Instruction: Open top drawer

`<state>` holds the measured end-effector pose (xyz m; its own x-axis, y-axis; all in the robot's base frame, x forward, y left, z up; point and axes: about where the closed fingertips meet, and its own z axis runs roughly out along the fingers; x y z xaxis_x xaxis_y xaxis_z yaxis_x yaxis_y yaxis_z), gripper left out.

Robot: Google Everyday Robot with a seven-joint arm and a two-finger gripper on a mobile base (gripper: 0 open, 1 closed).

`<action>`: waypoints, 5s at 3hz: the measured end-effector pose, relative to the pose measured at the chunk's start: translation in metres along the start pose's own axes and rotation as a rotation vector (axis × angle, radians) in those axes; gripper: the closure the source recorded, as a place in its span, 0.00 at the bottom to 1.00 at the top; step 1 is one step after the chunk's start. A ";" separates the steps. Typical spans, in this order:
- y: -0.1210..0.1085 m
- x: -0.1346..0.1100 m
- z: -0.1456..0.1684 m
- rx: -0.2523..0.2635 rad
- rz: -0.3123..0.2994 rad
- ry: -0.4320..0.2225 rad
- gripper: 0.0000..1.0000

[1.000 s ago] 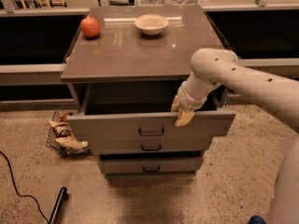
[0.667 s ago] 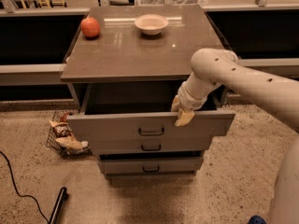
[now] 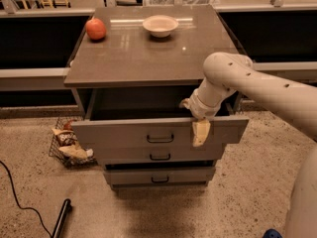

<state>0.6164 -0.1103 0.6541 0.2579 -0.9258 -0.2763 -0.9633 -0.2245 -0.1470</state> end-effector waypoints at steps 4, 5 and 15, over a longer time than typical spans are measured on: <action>0.096 -0.027 -0.010 -0.268 0.131 -0.030 0.41; 0.110 -0.036 -0.018 -0.285 0.150 -0.034 0.63; 0.136 -0.084 -0.166 -0.166 -0.045 0.094 0.00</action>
Offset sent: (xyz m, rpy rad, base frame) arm -0.0982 -0.0047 -0.0047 -0.0269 0.3459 -0.0349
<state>0.4514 -0.1139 0.8145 0.3004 -0.9363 -0.1819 -0.9520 -0.3062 0.0036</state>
